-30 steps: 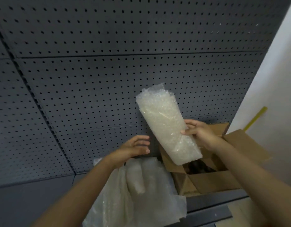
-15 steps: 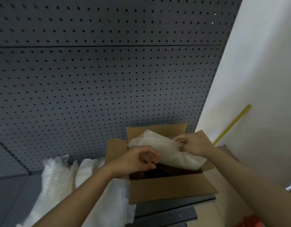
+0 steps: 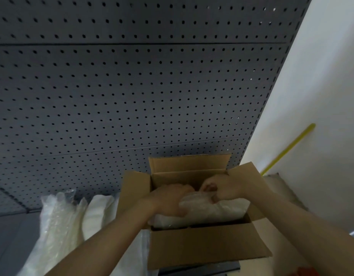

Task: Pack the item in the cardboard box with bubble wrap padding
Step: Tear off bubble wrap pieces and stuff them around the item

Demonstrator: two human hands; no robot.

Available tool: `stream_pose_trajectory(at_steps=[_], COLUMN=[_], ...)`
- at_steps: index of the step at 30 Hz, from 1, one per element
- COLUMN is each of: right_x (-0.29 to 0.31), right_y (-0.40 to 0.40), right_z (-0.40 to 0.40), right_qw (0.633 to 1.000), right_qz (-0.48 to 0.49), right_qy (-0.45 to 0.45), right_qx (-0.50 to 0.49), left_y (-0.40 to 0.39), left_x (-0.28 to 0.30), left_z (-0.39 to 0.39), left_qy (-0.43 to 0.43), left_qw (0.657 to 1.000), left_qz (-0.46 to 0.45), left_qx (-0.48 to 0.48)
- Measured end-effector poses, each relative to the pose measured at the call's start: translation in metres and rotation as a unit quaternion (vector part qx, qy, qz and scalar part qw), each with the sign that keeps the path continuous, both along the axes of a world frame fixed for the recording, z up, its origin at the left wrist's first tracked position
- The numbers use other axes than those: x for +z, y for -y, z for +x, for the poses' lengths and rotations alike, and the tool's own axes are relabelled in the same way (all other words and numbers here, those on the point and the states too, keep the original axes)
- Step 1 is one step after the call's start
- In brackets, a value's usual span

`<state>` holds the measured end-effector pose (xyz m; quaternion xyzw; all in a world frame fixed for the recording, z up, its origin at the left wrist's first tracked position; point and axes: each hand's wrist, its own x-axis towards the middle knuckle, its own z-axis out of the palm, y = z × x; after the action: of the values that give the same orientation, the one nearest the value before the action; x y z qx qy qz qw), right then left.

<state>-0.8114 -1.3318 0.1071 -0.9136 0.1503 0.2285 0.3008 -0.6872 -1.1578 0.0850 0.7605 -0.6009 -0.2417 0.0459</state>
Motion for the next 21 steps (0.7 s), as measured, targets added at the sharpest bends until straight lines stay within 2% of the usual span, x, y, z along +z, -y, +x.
stream_pose_trajectory(at_steps=[3, 5, 6, 7, 9, 11, 17, 21], right_x=[-0.002, -0.005, -0.013, -0.020, -0.040, -0.054, -0.091, -0.090], right_y=[0.011, 0.020, 0.024, 0.024, 0.025, 0.014, 0.006, 0.003], right_z=[0.008, 0.020, 0.026, 0.033, 0.046, 0.054, 0.068, 0.072], right_qw=[0.994, 0.979, 0.973, 0.979, 0.990, 0.987, 0.984, 0.990], right_qz=[0.090, 0.174, 0.188, 0.149, -0.007, -0.072, 0.022, 0.022], right_qy=[-0.062, -0.089, -0.094, -0.101, -0.129, -0.143, -0.160, -0.129], right_qx=[0.015, -0.062, -0.095, -0.099, -0.049, -0.012, -0.077, -0.048], left_y=[-0.002, -0.005, -0.006, -0.007, -0.006, -0.007, -0.009, -0.010], left_x=[-0.007, -0.013, -0.014, -0.013, -0.008, -0.003, 0.002, 0.007], left_z=[0.002, 0.002, 0.001, 0.000, -0.002, -0.005, -0.007, -0.008], left_qy=[-0.033, -0.037, -0.042, -0.046, -0.050, -0.054, -0.101, -0.127], left_qw=[0.999, 0.999, 0.999, 0.999, 0.999, 0.998, 0.993, 0.990], left_qz=[0.006, 0.010, 0.010, 0.010, 0.004, 0.005, 0.022, 0.052], left_qx=[-0.002, 0.000, 0.003, 0.007, 0.016, 0.025, 0.052, 0.043])
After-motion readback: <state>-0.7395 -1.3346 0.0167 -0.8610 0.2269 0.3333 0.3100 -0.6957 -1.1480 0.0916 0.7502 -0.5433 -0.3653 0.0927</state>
